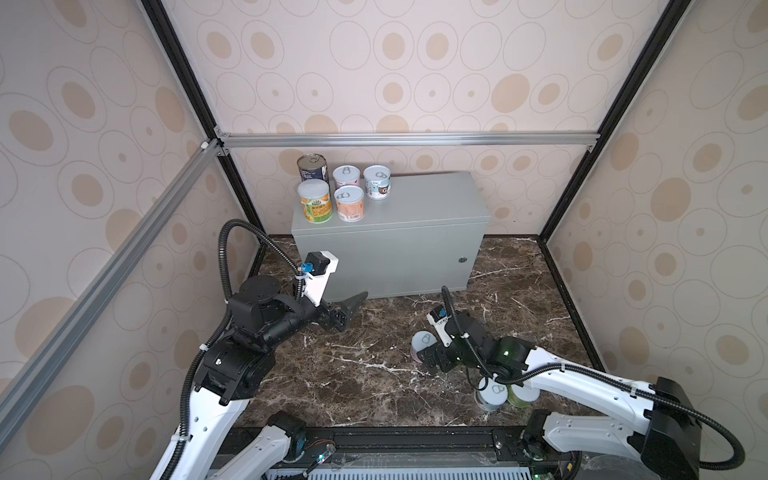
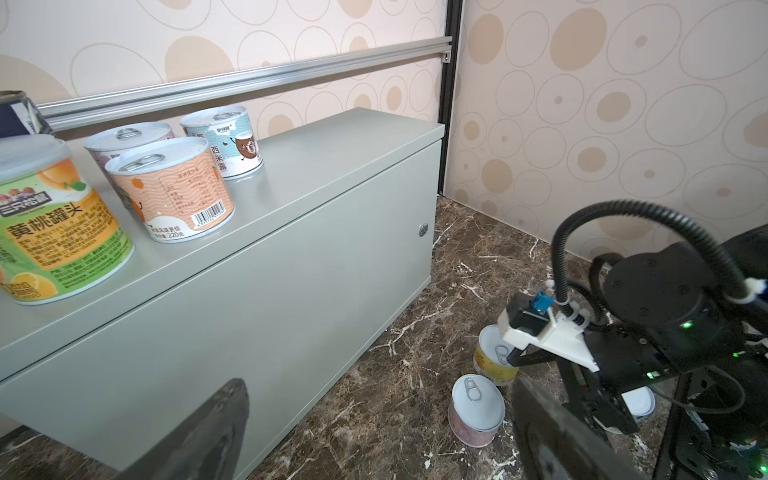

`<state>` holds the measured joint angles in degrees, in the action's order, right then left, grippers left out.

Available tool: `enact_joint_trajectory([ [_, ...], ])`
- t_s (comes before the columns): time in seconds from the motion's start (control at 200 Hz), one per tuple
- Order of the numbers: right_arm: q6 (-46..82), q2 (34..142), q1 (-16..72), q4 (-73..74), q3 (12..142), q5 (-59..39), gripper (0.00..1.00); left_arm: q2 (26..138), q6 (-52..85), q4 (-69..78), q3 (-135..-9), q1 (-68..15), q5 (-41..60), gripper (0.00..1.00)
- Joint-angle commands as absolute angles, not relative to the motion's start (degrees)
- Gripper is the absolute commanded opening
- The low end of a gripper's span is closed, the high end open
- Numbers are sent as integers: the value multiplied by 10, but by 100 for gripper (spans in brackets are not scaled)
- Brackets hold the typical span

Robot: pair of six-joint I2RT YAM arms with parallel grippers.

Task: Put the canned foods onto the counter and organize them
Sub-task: 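Lower the right gripper to the floor and grasp the white-lidded can beside the yellow can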

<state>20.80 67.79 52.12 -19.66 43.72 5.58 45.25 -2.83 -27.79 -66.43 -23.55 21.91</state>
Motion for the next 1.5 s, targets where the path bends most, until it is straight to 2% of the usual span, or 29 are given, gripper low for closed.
enact_joint_trajectory([
  [0.0, 259, 706, 523, -219, 459, 75, 100, 448, -40, -263, -665, -233, 238, 98],
  [0.54, 322, 869, 523, -197, 507, 107, 98, 438, -56, -265, -665, -233, 250, 98],
  [0.94, 309, 918, 523, -149, 523, 145, 83, 436, -55, -255, -654, -234, 243, 98],
  [1.065, 302, 918, 523, -144, 525, 153, 74, 436, -55, -253, -653, -234, 242, 98],
  [1.25, 256, 882, 524, -137, 533, 152, 62, 438, -57, -257, -654, -233, 255, 98],
  [1.495, 187, 814, 524, -226, 617, 164, 58, 455, -62, -285, -674, -234, 290, 98],
])
